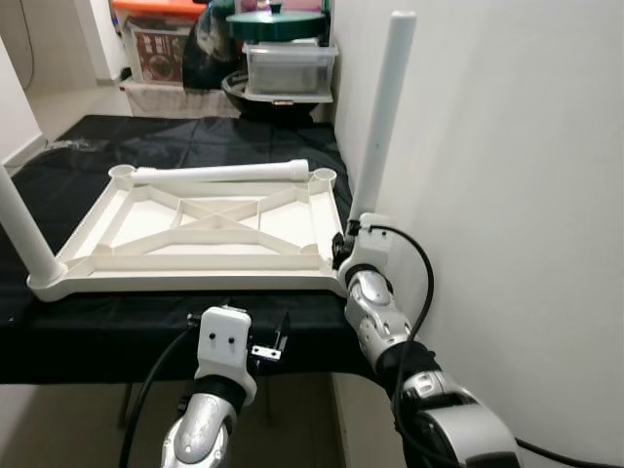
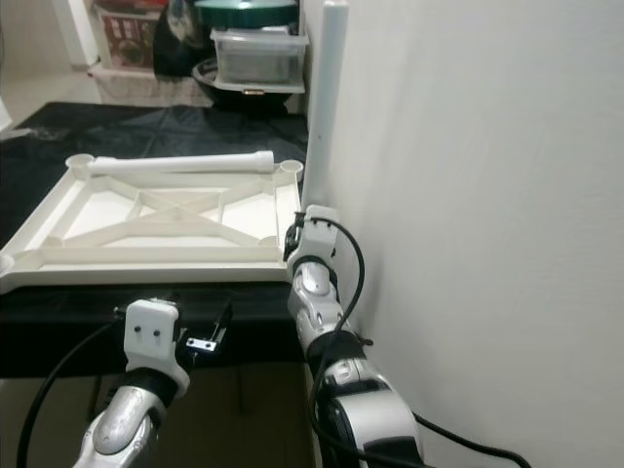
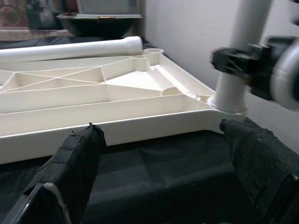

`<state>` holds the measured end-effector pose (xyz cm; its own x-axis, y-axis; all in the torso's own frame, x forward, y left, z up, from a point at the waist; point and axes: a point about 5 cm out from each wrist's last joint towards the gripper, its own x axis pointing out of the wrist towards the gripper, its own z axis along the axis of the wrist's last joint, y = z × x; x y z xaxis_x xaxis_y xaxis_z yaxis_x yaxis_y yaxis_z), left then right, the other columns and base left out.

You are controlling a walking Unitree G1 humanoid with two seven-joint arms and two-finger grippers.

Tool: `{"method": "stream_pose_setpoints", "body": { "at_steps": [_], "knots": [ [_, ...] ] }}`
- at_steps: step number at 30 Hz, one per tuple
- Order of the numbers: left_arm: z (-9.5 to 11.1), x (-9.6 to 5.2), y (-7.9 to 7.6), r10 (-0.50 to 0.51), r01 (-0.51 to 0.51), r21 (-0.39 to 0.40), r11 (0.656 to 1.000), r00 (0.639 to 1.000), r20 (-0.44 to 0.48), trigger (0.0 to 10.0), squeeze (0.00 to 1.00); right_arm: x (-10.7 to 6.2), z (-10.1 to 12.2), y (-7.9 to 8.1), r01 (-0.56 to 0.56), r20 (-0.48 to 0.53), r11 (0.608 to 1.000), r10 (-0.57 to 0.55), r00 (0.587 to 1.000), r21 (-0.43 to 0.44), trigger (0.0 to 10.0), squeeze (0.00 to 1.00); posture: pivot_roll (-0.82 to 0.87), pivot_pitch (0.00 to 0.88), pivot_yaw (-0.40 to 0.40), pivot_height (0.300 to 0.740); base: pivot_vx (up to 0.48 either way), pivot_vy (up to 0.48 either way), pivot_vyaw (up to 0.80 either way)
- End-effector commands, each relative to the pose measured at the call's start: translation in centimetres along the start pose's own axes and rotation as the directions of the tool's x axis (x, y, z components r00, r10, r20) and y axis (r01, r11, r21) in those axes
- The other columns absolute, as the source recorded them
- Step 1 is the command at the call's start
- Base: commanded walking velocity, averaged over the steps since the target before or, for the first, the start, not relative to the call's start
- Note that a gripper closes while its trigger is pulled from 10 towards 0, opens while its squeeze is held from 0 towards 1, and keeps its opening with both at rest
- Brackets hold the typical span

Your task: Building children table

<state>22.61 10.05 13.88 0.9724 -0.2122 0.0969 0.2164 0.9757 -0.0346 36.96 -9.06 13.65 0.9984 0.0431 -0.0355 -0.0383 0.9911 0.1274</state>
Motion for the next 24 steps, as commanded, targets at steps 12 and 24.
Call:
{"method": "stream_pose_setpoints", "body": {
  "at_steps": [12, 24],
  "knots": [
    [-1.5, -0.4, 0.9, 0.033, -0.031, 0.027, 0.999, 0.997, -0.065, 10.0, 0.0, -3.7, -2.0, -1.5, -0.183, -0.011, 0.973, 0.183, 0.983, -0.138, 10.0, 0.0, -0.02, 0.0, -0.049, 0.74, 0.0, 0.0, 0.0],
    [-3.2, -1.3, 2.1, 0.109, -0.108, 0.018, 0.994, 0.986, -0.128, 10.0, 0.0, -5.7, -3.2, -2.1, -0.205, -0.044, 0.965, 0.2, 0.979, -0.162, 10.0, 0.0, -0.02, 0.0, -0.038, 0.74, 0.0, 0.081, 0.0]
  ]
}}
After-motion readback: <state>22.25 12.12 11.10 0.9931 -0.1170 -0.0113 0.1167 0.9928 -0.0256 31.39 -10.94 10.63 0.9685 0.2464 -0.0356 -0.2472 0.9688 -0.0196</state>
